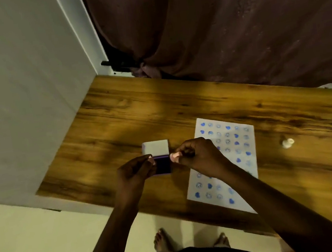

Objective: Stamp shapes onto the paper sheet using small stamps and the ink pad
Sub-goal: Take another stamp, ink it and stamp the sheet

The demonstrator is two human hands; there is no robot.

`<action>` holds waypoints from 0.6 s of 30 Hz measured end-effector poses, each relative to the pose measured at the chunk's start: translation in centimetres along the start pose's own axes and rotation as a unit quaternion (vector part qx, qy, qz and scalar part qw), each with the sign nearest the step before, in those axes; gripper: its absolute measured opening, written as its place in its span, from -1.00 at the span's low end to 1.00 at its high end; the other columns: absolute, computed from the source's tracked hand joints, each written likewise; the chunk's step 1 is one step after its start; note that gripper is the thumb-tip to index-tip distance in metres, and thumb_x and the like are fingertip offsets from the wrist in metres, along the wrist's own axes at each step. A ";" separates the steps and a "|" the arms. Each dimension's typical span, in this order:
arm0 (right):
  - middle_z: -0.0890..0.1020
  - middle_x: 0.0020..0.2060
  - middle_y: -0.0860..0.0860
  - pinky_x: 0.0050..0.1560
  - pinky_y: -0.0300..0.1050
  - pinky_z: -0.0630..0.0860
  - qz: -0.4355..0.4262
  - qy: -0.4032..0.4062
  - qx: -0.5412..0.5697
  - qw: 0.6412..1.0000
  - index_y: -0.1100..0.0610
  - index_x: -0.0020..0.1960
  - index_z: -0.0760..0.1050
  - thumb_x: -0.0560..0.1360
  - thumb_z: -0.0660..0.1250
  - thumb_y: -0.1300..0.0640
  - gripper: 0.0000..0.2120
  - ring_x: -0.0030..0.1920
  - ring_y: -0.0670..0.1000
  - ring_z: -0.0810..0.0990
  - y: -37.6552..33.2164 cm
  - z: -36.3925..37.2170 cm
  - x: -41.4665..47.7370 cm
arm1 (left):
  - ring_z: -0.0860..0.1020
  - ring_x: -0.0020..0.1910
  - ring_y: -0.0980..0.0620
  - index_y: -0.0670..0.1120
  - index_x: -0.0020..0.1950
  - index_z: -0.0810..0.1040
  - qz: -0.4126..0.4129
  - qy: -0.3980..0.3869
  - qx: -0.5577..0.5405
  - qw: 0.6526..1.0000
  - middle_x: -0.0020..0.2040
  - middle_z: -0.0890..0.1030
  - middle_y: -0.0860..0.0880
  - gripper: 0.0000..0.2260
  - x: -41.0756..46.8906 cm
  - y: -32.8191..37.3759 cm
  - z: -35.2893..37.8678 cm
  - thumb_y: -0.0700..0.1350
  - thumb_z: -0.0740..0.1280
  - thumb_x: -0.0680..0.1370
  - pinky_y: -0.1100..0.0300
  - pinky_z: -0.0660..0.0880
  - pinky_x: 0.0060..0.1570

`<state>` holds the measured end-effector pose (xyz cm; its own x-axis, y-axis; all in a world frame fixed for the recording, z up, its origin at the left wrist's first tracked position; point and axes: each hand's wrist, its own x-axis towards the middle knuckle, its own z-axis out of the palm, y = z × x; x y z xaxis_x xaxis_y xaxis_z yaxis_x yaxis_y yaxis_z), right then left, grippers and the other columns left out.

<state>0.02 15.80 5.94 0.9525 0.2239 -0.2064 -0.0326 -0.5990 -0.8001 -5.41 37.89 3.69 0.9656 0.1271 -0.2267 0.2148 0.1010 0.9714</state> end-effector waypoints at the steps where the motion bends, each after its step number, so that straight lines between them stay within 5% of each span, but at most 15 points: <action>1: 0.75 -0.03 -0.11 -0.04 -0.29 0.60 -0.007 -0.010 -0.020 1.000 0.02 0.07 0.71 0.48 0.53 -0.07 -0.76 -0.02 -0.17 0.68 -0.4 0.8 0.4 | 0.74 0.09 -0.13 -0.21 0.19 0.68 0.004 0.004 -0.003 1.000 0.08 0.76 -0.15 -0.81 -0.1 0.0 -0.8 -0.19 0.41 0.61 0.04 0.69 0.04; 8: 0.71 0.12 0.12 0.09 0.05 0.66 -0.085 -0.065 -0.230 0.967 0.15 0.16 0.59 0.61 0.36 -0.01 -0.75 0.16 0.11 0.67 -2.9 5.5 2.7 | 0.73 0.03 -0.21 -0.18 0.11 0.72 -0.021 0.068 -0.022 0.997 -0.01 0.76 -0.20 -0.84 -0.4 -0.4 -5.1 -0.15 0.44 0.59 -0.10 0.66 0.09; 18: 0.69 0.12 0.12 -0.02 -0.08 0.61 -0.108 -0.078 -0.350 0.927 0.15 0.17 0.60 0.59 0.37 0.10 -0.80 0.11 0.10 0.67 -4.1 9.7 4.1 | 0.73 0.02 -0.22 -0.17 0.09 0.74 -0.036 0.080 -0.022 0.996 -0.03 0.76 -0.19 -0.85 -0.2 -0.9 -7.9 -0.14 0.44 0.59 -0.12 0.66 0.12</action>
<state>1.10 26.64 2.92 0.8567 0.4730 -0.2059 0.4108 -0.8669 -0.2822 -6.92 45.58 2.32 0.9115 0.2733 -0.3072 0.2723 0.1588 0.9490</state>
